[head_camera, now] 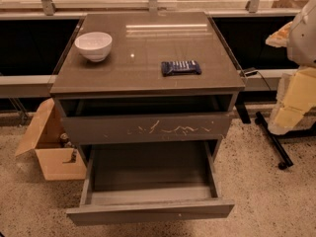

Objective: Place rxbar blueberry into middle drawer

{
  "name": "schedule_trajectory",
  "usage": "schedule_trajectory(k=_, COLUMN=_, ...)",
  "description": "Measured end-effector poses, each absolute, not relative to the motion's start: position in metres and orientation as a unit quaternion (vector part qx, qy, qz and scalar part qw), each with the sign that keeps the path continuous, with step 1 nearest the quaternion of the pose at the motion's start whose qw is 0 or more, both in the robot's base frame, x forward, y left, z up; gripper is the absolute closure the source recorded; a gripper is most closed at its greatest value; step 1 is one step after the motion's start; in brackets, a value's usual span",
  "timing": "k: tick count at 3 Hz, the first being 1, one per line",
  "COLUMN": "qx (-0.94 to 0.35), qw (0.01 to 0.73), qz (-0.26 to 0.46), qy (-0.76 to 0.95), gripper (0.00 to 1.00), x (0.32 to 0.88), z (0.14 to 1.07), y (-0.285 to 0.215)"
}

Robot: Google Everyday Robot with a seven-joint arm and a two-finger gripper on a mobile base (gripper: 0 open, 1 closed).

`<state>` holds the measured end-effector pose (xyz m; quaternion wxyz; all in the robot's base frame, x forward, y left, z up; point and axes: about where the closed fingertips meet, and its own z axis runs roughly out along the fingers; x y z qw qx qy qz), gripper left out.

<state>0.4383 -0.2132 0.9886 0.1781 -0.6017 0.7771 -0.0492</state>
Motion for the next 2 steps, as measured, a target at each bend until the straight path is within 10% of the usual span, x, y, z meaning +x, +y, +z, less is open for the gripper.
schedule_trajectory(k=2, qx=-0.6, qw=0.195, qz=-0.033, qy=0.775, gripper=0.0, x=0.453, z=0.987, y=-0.214)
